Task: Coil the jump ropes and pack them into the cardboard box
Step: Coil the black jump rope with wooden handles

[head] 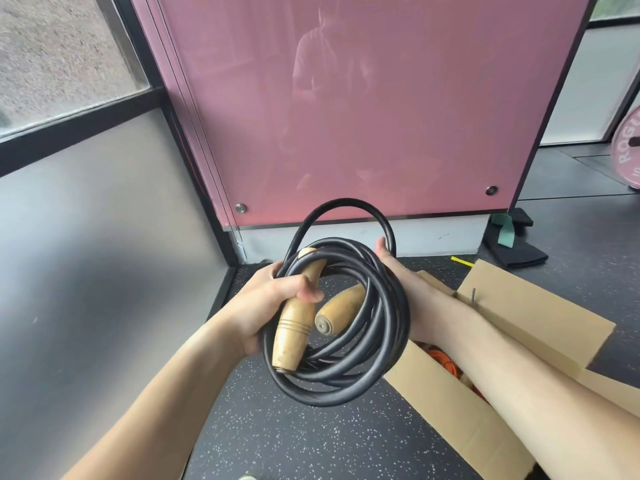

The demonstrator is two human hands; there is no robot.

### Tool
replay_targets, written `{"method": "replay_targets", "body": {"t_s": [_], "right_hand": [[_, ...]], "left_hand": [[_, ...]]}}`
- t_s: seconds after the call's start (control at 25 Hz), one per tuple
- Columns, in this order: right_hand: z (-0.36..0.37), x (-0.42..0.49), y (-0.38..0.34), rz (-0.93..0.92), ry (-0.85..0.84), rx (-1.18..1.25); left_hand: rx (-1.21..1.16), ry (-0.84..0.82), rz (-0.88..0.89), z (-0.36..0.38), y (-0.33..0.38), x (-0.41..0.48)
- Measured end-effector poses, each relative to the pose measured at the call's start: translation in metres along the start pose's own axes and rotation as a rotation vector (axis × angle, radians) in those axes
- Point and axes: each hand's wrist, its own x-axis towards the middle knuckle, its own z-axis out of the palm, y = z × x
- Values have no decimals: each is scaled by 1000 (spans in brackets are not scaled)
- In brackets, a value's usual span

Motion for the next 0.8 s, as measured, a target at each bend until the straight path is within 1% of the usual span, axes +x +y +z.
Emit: {"method": "replay_targets", "body": {"t_s": [0.08, 0.12, 0.2, 0.28, 0.32, 0.4, 0.48, 0.56, 0.68, 0.8], "right_hand": [[6, -4, 4, -37, -39, 34], [9, -4, 7, -29, -49, 89], [17, -4, 11, -23, -101, 238], [19, -3, 12, -90, -180, 384], [17, -2, 11, -116, -236, 393], [13, -1, 8, -162, -374, 303], [13, -1, 8, -187, -443, 204], [12, -2, 5, -190, -358, 96], [18, -4, 2, -221, -118, -153], [31, 0, 6, -228, 92, -241]], "left_hand": [[6, 35, 38, 4, -2, 2], [38, 80, 64, 8, -3, 3], [76, 188, 102, 15, -4, 5], [19, 296, 135, 17, -3, 8], [17, 363, 171, 16, -3, 11], [112, 500, 232, 10, -2, 14], [221, 569, 272, 9, -3, 12], [301, 601, 296, 9, -7, 11], [375, 658, 335, 11, -10, 9], [432, 699, 368, 13, -10, 6]]}}
